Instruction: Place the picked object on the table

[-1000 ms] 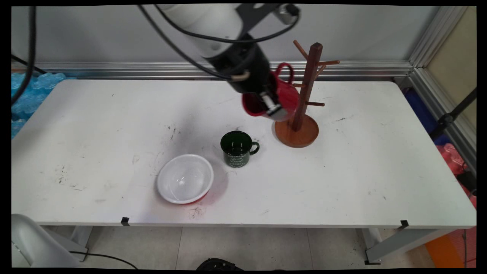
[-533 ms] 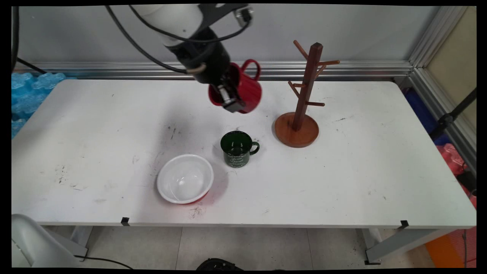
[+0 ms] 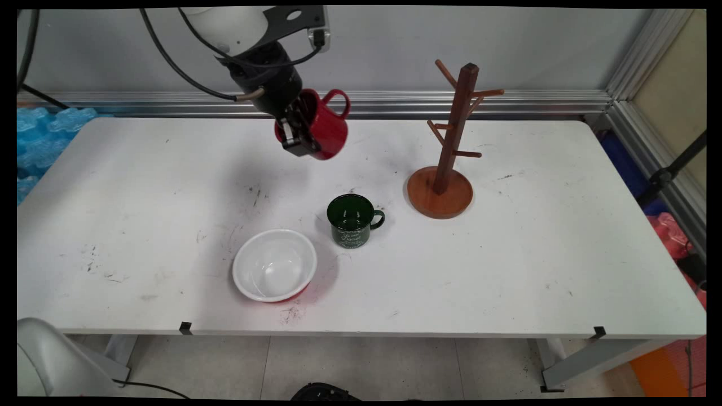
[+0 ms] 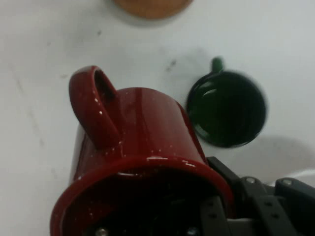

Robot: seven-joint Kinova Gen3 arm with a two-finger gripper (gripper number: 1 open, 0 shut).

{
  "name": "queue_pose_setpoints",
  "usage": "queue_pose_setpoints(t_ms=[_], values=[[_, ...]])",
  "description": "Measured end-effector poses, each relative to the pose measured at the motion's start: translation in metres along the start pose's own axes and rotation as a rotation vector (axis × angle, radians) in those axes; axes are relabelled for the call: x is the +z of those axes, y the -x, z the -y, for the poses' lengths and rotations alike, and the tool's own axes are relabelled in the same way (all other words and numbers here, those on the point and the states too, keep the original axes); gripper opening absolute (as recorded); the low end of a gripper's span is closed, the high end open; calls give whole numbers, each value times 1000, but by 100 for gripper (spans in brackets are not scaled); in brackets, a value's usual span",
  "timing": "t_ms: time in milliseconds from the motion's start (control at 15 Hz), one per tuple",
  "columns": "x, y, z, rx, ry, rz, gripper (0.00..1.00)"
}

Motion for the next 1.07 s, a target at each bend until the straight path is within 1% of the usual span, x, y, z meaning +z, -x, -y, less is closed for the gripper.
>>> queue_pose_setpoints(t_ms=[267,600,800,1067], values=[[19,5,28,24,-15,53,0],[49,0,52,57,-16,108,0],[73,-5,62,65,-12,144,0],[104,-17,69,68,11,183,0]])
